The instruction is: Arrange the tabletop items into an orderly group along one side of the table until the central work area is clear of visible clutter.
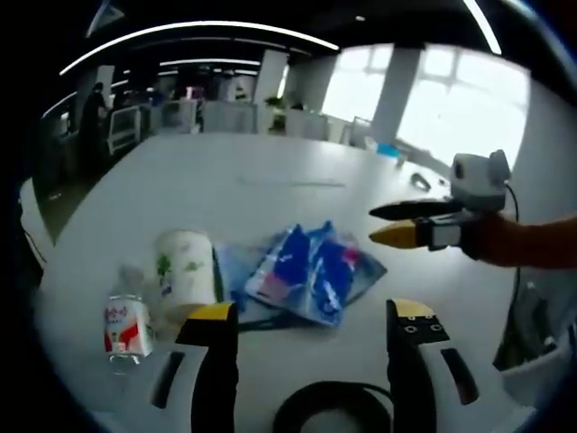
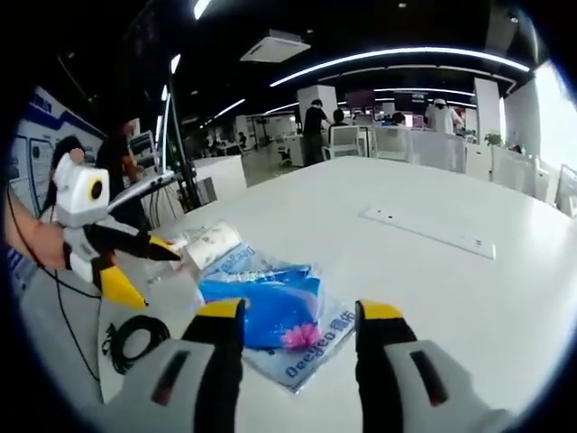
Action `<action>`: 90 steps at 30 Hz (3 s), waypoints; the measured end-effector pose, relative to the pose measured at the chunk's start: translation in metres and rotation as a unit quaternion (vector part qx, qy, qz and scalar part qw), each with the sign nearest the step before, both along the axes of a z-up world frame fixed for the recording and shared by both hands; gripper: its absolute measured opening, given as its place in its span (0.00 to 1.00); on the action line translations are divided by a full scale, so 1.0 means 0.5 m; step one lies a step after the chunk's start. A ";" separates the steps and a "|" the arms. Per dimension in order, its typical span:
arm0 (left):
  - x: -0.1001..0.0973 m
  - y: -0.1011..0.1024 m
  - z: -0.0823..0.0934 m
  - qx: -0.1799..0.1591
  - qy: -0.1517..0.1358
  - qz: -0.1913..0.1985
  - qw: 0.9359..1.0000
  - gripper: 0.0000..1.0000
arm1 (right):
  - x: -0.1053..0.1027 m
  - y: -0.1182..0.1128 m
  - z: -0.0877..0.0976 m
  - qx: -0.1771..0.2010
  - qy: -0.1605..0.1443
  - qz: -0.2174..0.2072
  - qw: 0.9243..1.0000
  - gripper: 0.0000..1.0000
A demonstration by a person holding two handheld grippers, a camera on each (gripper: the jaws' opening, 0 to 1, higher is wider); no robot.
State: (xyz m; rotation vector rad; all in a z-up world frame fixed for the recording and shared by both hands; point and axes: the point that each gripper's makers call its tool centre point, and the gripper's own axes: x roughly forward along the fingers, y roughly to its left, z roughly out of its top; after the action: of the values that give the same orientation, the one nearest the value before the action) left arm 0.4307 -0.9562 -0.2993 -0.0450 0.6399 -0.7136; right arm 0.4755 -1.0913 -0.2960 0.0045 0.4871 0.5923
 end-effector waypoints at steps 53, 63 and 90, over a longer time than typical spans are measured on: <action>0.034 -0.036 -0.088 0.047 0.044 0.036 0.997 0.00 | 0.047 0.000 -0.077 -0.008 0.029 0.018 0.999 0.00; 0.036 -0.033 -0.066 0.047 0.031 0.033 0.998 0.00 | 0.032 -0.004 -0.051 -0.001 0.018 0.012 1.000 0.00; 0.036 -0.051 0.044 0.047 -0.028 -0.062 0.997 0.00 | -0.013 -0.034 0.061 0.022 -0.028 -0.033 0.999 0.00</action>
State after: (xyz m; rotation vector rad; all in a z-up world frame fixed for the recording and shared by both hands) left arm 0.4488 -0.9816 -0.2774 0.1029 0.6260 -0.8015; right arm 0.4689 -1.1083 -0.2657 0.0461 0.4188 0.5375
